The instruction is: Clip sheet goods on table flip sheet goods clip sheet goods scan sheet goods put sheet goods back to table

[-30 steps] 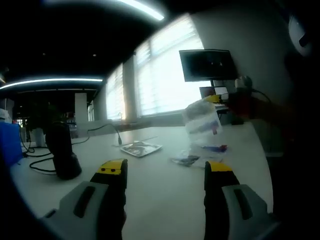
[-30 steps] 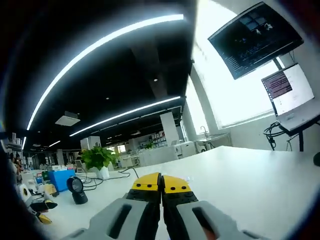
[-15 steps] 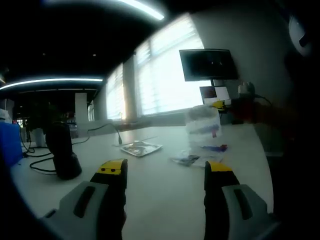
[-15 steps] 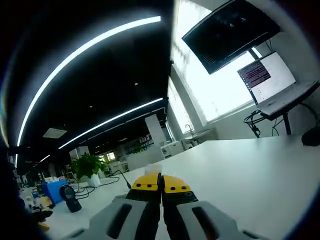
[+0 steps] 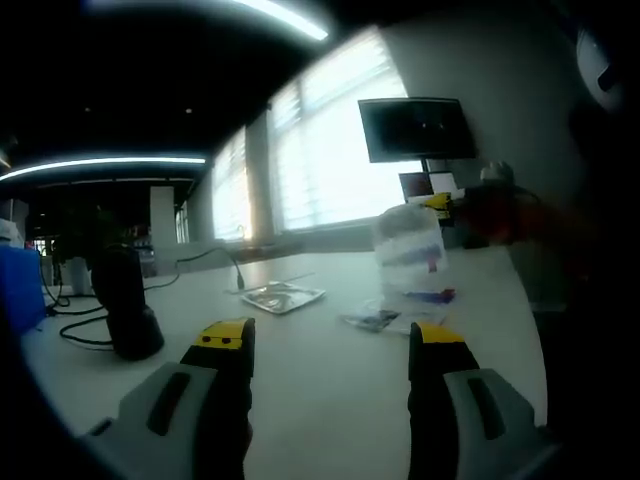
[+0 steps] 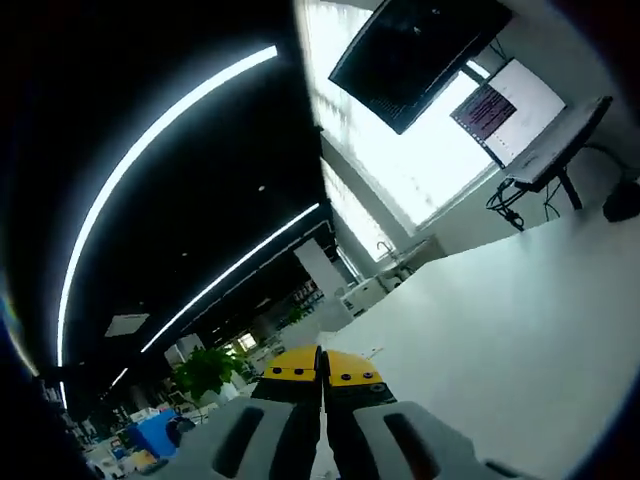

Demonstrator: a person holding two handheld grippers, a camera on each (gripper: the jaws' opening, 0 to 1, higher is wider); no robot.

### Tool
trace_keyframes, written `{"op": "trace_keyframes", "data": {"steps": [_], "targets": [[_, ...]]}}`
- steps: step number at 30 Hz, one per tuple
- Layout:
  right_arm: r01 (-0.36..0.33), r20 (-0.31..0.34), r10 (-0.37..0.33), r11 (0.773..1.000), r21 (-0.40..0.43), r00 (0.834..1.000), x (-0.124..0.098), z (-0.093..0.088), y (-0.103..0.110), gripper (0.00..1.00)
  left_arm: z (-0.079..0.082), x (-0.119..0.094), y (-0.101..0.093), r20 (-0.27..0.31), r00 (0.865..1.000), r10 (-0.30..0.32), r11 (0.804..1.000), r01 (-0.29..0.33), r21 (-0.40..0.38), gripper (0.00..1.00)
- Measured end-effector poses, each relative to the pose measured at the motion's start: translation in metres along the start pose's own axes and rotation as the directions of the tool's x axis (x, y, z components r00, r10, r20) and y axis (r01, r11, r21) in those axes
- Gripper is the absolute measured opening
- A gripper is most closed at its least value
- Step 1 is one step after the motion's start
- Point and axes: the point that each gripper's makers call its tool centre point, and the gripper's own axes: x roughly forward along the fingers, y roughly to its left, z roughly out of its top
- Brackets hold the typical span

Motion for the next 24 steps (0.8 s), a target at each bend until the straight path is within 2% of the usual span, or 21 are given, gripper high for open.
{"op": "trace_keyframes", "data": {"steps": [2, 3, 7, 13, 18, 21, 24], "targets": [[0.046, 0.028, -0.048, 0.997, 0.069, 0.998, -0.001, 0.003, -0.014, 0.00, 0.000, 0.000, -0.001, -0.001, 1.000, -0.001, 1.000, 0.001, 0.006, 0.55], [0.058, 0.020, -0.060, 0.993, 0.107, 0.998, -0.002, 0.001, -0.020, 0.00, 0.000, 0.000, -0.001, -0.002, 1.000, -0.001, 1.000, 0.001, 0.010, 0.55], [0.121, 0.021, -0.125, 0.983, 0.134, 0.992, -0.004, -0.003, -0.050, 0.00, 0.000, 0.000, -0.001, -0.001, 1.000, -0.002, 1.000, 0.002, 0.012, 0.55], [0.183, 0.017, -0.188, 0.971, 0.156, 0.982, -0.006, -0.008, -0.075, 0.00, -0.001, 0.000, -0.001, -0.004, 1.000, 0.001, 1.000, -0.001, 0.018, 0.55], [0.222, 0.003, -0.223, 0.971, 0.090, 0.975, -0.007, -0.017, -0.086, 0.00, -0.001, 0.000, -0.001, -0.008, 1.000, 0.003, 1.000, -0.003, 0.018, 0.55], [0.247, 0.003, -0.247, 0.969, -0.024, 0.969, -0.007, -0.019, -0.093, 0.00, -0.001, 0.000, 0.000, -0.009, 1.000, 0.004, 1.000, -0.004, 0.018, 0.55], [0.253, -0.009, -0.255, 0.962, -0.104, 0.967, -0.007, -0.023, -0.095, 0.00, -0.001, 0.000, 0.000, -0.009, 1.000, 0.004, 1.000, -0.004, 0.018, 0.55]]}}
